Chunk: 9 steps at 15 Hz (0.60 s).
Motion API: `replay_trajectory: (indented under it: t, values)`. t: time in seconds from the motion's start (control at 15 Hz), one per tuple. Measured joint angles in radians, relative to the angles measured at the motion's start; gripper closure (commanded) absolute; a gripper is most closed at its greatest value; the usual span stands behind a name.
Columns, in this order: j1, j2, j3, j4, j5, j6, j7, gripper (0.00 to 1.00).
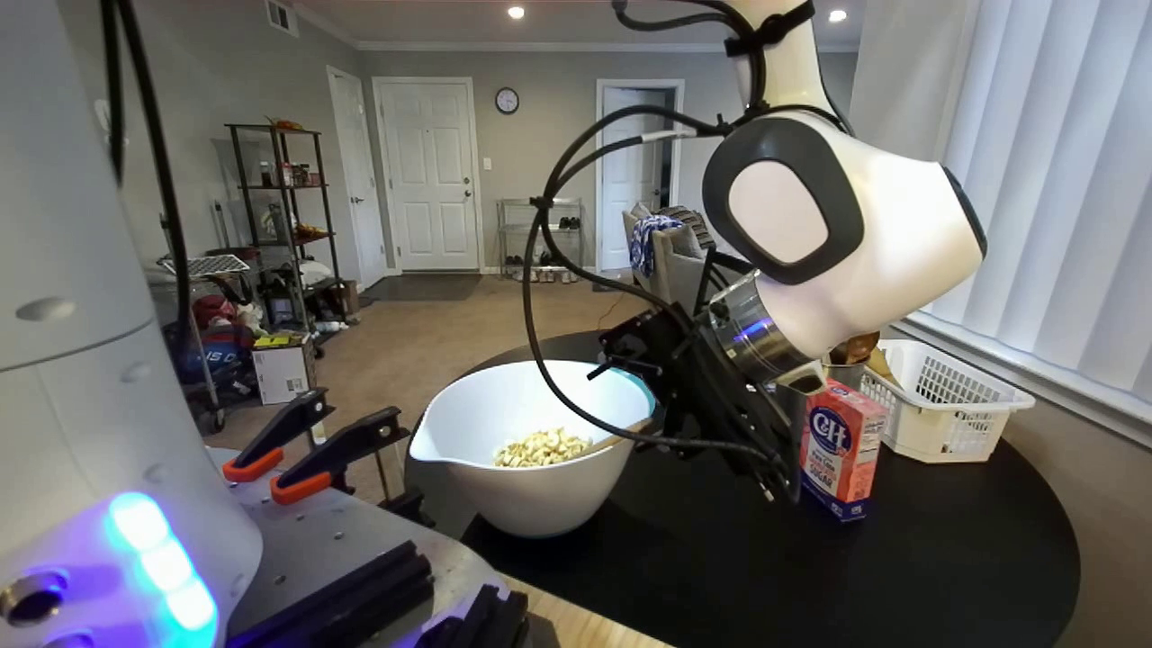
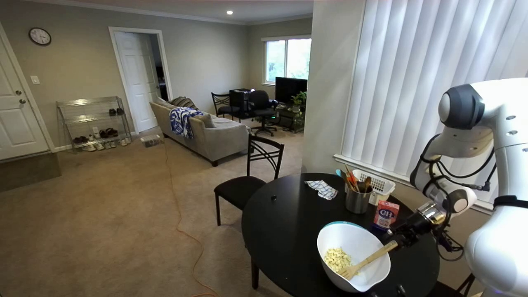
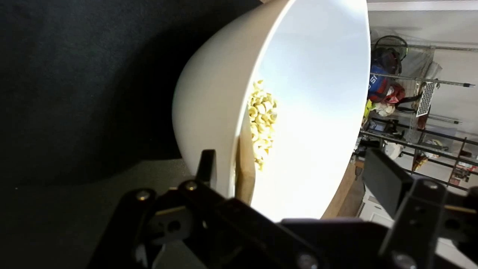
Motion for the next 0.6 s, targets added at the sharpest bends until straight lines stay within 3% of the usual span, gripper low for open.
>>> replay_trajectory:
  t: [0.33,0.4,0.47,0.6]
  values:
    - [0.0,0.004,0.0,0.01,0.0,0.0,0.0,0.0]
    - [0.0,0.006,0.0,0.011,0.0,0.0,0.0,0.25]
    - [0.0,0.008,0.0,0.012,0.0,0.0,0.0,0.26]
    - [0.0,0.012,0.0,0.013,0.0,0.0,0.0,0.4]
